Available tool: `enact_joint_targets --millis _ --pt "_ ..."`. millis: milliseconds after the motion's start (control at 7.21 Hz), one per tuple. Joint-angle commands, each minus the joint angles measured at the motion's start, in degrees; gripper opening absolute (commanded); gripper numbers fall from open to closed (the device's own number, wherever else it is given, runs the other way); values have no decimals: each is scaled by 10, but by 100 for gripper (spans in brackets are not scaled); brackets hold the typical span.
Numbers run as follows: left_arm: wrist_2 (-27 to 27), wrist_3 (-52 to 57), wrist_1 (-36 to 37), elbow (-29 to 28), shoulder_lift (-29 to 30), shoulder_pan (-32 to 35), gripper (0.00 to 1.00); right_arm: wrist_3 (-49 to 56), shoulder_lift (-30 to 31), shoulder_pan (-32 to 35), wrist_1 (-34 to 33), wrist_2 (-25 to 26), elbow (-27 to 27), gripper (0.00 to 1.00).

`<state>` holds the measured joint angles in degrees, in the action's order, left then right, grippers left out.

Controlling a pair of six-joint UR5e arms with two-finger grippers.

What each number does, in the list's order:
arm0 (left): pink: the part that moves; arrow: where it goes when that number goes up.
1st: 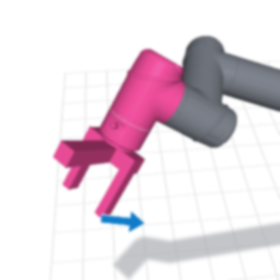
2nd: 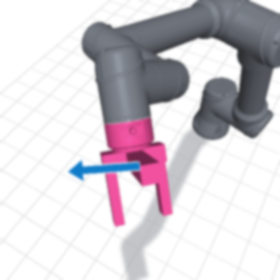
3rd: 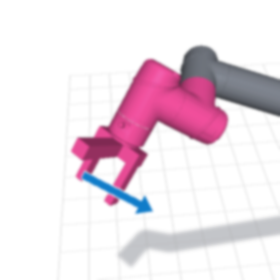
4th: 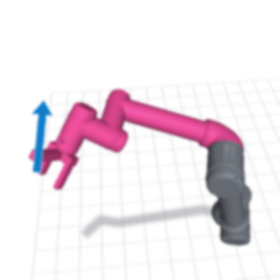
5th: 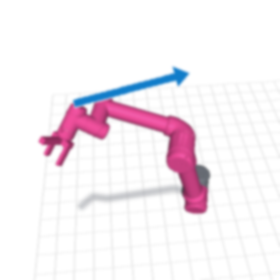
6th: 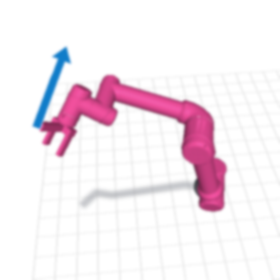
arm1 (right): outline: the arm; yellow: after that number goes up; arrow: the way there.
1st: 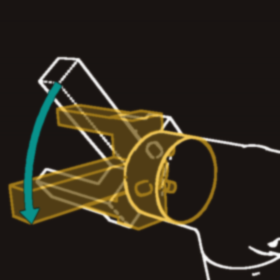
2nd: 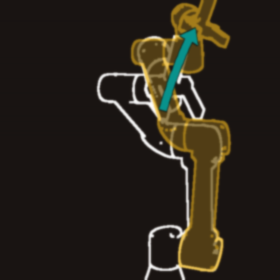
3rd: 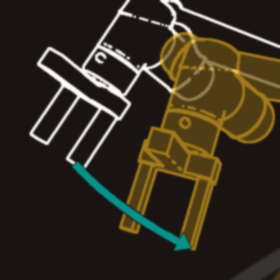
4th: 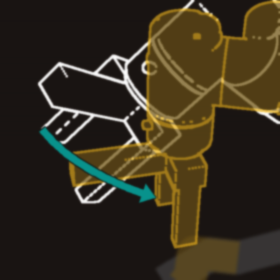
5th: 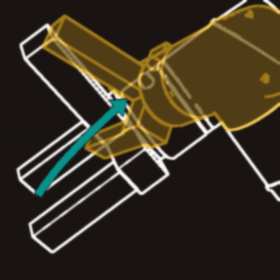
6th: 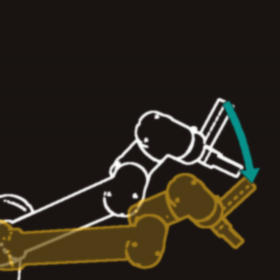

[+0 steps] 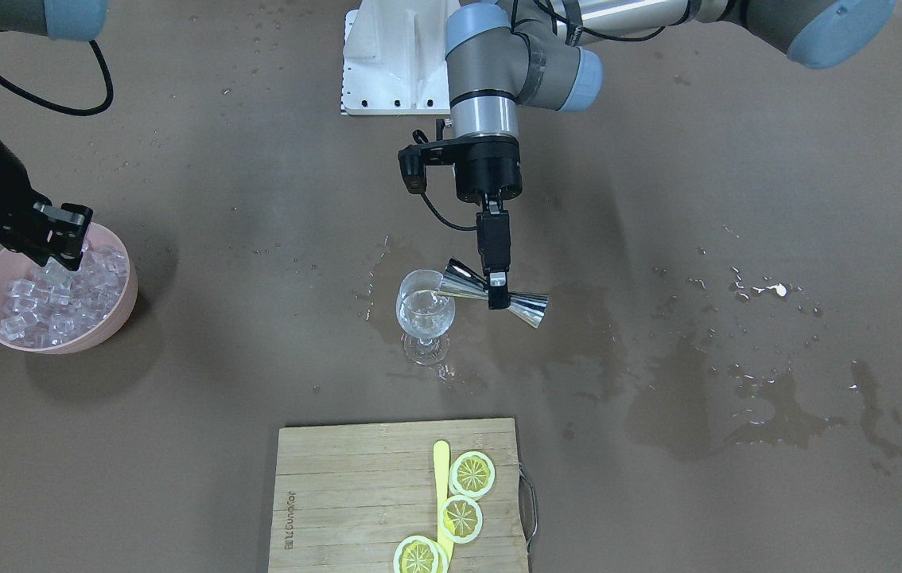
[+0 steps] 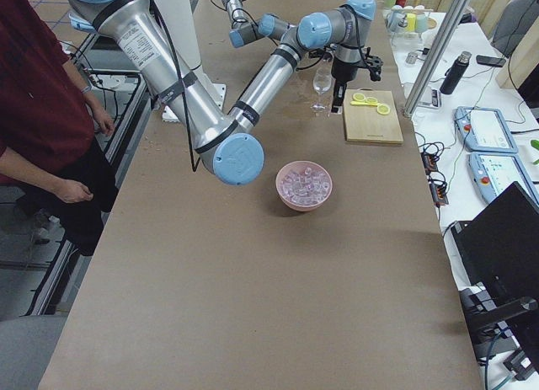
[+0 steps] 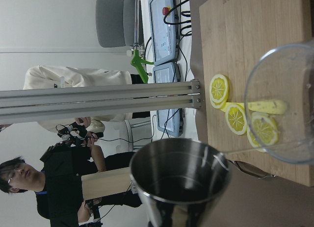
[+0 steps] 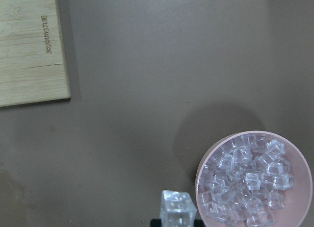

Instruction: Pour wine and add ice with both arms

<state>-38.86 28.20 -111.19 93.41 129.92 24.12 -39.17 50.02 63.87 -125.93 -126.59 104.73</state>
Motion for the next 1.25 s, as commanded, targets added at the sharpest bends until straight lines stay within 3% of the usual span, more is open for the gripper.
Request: enact_joint_targets --millis 0,416,693,971,1109 --pt "2 0 10 -1 3 -1 0 -22 -19 -14 0 -2 -1 22" --pt "-8 -26 -23 26 7 0 0 -57 -47 -34 0 -1 -8 22" --pt "-131 -142 -95 28 -25 50 0 -78 -68 -43 1 -1 -16 22" --pt "-179 -217 -150 28 -60 74 0 -78 -87 -48 1 -1 -29 22" --pt "-186 -282 -214 23 -113 75 0 -79 -115 -52 2 0 -58 22"
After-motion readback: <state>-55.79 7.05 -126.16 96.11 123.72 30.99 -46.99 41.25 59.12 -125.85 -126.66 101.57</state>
